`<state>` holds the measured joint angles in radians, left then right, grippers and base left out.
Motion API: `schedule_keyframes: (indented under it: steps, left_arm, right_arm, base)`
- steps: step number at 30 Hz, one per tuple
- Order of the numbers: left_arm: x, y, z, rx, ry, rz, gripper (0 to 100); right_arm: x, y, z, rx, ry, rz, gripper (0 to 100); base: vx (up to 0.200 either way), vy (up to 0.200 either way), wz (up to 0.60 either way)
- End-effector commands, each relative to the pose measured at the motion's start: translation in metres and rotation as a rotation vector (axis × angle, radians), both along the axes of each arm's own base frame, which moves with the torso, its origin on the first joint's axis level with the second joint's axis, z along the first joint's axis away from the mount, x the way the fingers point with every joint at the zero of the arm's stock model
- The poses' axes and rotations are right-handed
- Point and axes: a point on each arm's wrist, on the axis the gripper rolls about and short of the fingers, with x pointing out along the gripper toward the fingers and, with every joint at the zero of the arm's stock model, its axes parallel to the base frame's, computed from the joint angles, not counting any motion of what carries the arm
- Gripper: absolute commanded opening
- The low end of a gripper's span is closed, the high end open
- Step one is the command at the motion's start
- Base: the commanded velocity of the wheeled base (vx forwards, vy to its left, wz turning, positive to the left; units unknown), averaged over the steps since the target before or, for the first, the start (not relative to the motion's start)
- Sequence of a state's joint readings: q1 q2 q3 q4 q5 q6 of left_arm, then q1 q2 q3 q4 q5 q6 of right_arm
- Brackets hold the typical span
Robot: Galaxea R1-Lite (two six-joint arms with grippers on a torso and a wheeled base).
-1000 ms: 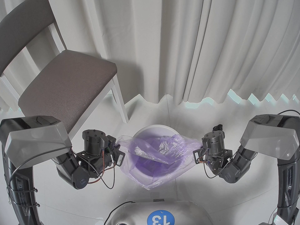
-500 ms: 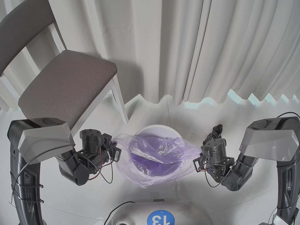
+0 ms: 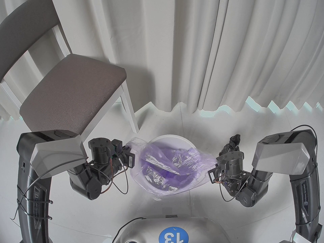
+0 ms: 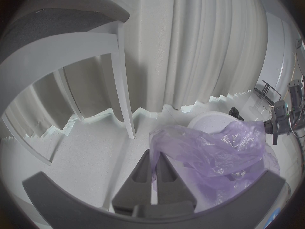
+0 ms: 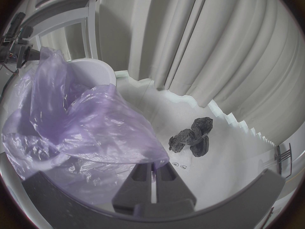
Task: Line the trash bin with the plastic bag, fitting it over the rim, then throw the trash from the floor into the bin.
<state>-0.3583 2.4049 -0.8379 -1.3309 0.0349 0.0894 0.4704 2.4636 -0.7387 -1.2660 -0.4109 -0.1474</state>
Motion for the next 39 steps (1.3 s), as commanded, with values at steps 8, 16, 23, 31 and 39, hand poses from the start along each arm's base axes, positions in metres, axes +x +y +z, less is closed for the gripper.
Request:
schedule_keyframes:
  steps: [8,16,23,31,39]
  left_arm:
    - [0.007,0.001,-0.014,0.0,-0.013,0.003,0]
    - [0.001,0.01,-0.021,-0.002,0.009,-0.052,0]
    - [-0.001,0.012,-0.014,-0.006,-0.016,-0.07,0]
    - [-0.005,0.011,-0.009,-0.008,-0.019,-0.078,0]
    - [-0.004,0.01,-0.009,-0.015,-0.037,-0.078,0]
  right_arm:
    - [0.013,0.003,-0.008,0.025,-0.065,-0.006,0]
    - [0.007,0.002,-0.009,-0.002,-0.049,0.007,0]
    - [-0.003,-0.002,-0.007,-0.051,-0.023,0.029,100]
    - [-0.014,-0.014,0.036,0.007,-0.08,0.082,100]
    - [-0.036,-0.024,0.09,0.054,-0.115,0.147,100]
  base:
    - [0.0,0.0,0.0]
    - [0.0,0.0,0.0]
    - [0.0,0.0,0.0]
    - [0.0,0.0,0.0]
    - [0.0,0.0,0.0]
